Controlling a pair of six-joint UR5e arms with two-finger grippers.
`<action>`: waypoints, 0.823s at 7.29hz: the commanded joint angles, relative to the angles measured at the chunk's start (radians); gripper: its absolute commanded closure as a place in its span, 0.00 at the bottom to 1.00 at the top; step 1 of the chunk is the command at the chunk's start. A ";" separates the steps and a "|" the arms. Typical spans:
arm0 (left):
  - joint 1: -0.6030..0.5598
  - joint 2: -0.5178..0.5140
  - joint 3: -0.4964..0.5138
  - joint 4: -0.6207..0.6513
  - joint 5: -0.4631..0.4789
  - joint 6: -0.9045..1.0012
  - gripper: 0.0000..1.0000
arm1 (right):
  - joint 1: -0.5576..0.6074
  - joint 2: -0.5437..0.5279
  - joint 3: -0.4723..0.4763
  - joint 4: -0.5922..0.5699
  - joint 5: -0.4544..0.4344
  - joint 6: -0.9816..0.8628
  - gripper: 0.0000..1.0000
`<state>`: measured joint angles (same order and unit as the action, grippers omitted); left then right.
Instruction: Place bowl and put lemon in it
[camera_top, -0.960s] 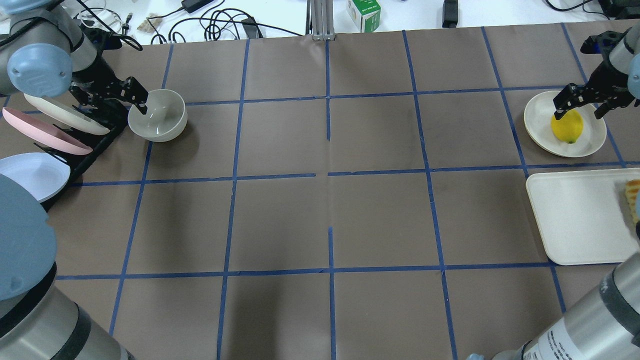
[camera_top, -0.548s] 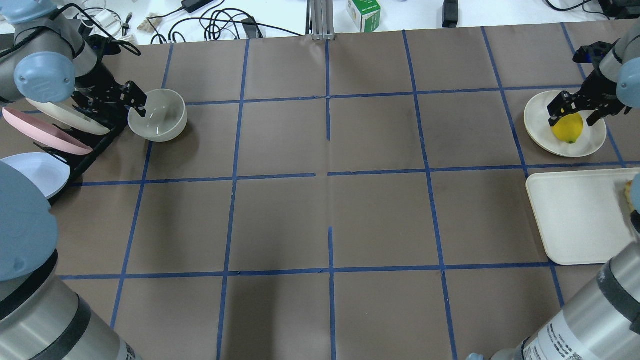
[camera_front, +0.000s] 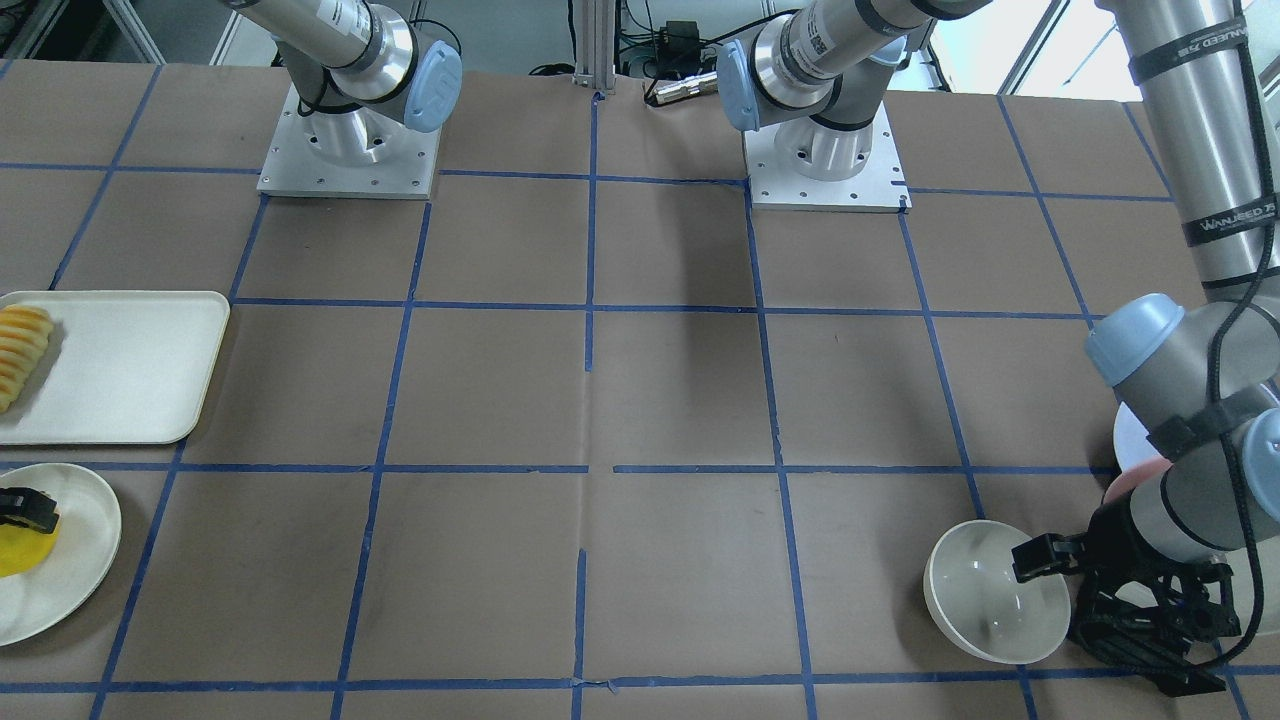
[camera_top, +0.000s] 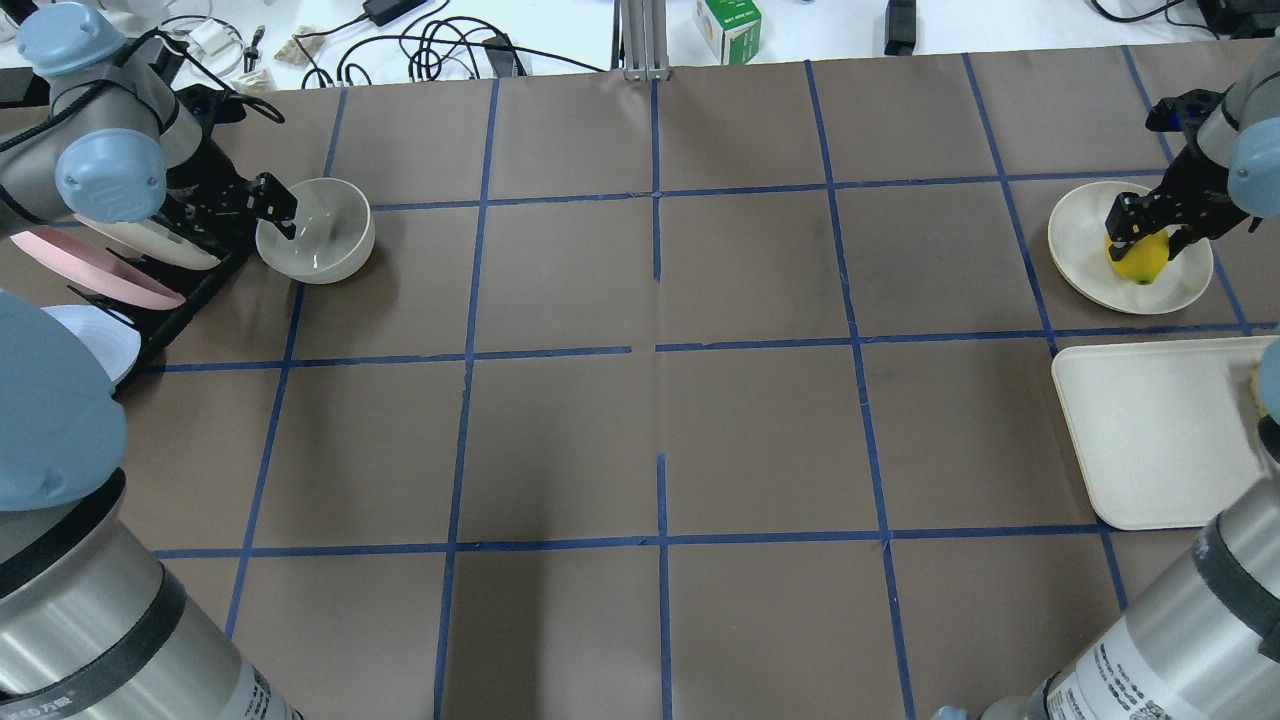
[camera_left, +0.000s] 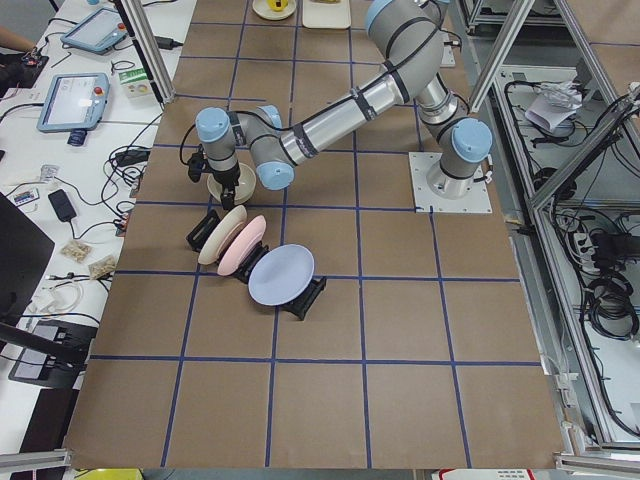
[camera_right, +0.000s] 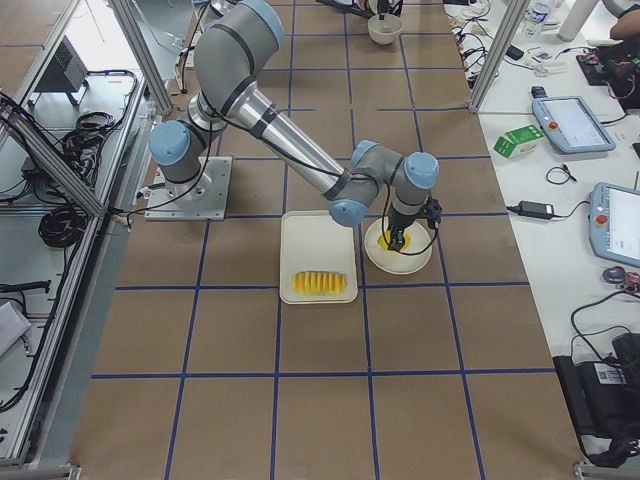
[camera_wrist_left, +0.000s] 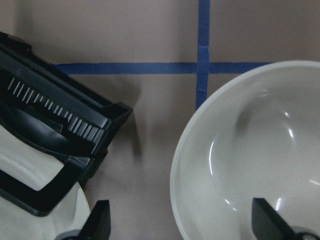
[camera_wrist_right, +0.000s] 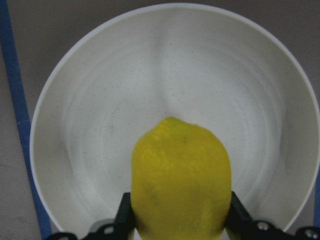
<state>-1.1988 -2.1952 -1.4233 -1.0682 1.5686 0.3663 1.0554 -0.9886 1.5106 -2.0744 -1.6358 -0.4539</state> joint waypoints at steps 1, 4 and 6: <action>-0.002 -0.038 -0.005 0.019 0.001 0.005 0.00 | 0.000 -0.022 -0.026 0.042 -0.070 0.003 1.00; -0.007 -0.044 0.003 0.007 0.002 -0.003 0.65 | 0.014 -0.131 -0.084 0.273 -0.038 0.036 1.00; -0.008 -0.044 0.004 0.011 -0.001 -0.010 1.00 | 0.056 -0.217 -0.087 0.390 0.034 0.131 1.00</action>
<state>-1.2060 -2.2397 -1.4203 -1.0591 1.5690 0.3623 1.0806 -1.1498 1.4281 -1.7606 -1.6330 -0.3768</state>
